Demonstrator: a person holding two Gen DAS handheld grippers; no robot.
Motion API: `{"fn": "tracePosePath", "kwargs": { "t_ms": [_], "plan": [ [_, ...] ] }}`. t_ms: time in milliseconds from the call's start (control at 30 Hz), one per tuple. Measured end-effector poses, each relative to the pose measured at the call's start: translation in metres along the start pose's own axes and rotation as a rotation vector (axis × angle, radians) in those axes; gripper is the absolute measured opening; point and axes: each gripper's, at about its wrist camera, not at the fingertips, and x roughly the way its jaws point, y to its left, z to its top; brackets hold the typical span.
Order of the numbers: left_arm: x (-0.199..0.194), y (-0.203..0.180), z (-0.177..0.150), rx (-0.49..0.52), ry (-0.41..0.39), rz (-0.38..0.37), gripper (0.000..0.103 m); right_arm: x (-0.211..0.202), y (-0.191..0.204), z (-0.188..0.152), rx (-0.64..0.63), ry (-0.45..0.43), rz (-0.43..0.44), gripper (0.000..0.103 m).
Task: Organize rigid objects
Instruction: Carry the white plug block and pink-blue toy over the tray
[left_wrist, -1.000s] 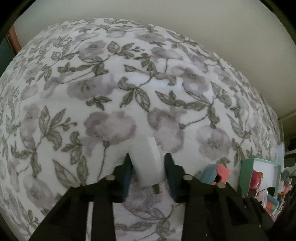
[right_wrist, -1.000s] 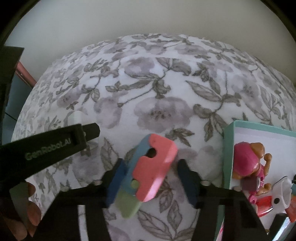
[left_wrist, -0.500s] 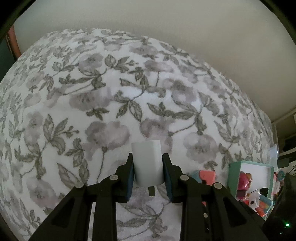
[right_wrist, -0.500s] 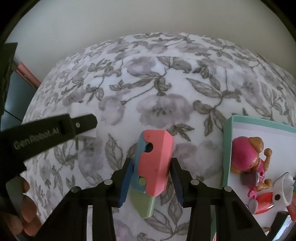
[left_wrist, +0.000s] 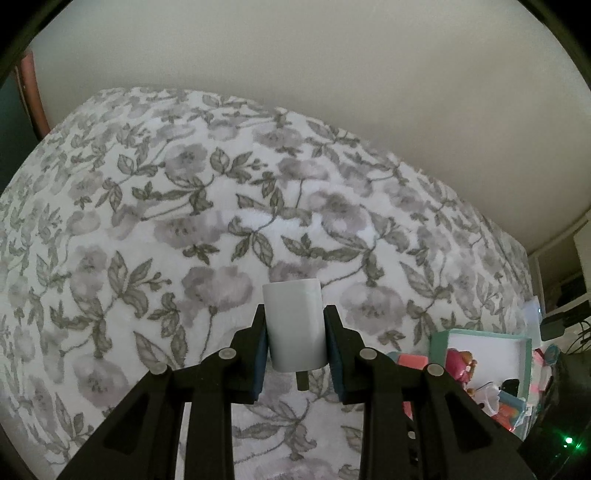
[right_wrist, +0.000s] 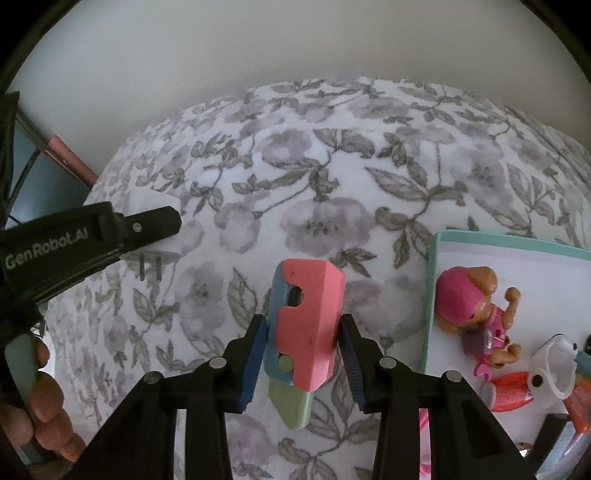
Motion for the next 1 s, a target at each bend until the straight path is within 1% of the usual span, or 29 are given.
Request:
{"fn": "tracePosePath", "kwargs": {
  "t_ms": [267,400,567,767,900,1000],
  "plan": [
    [-0.032,-0.017,-0.003,0.036,-0.058,-0.014,0.03,-0.042,-0.01,0.001,0.024,-0.061,0.006,0.042],
    [-0.047,-0.03,-0.008,0.064,-0.08,-0.024,0.03,-0.068,-0.017,-0.003,0.037,-0.091,-0.011,0.042],
    [-0.062,-0.05,-0.021,0.099,-0.094,-0.042,0.03,-0.093,-0.032,-0.016,0.065,-0.109,-0.037,0.042],
    [-0.068,-0.084,-0.044,0.168,-0.085,-0.068,0.03,-0.116,-0.062,-0.04,0.127,-0.114,-0.068,0.042],
    [-0.068,-0.103,-0.057,0.203,-0.061,-0.115,0.03,-0.126,-0.079,-0.051,0.16,-0.115,-0.084,0.042],
    [-0.067,-0.119,-0.067,0.24,-0.051,-0.118,0.03,-0.132,-0.092,-0.059,0.183,-0.114,-0.099,0.042]
  ]
}}
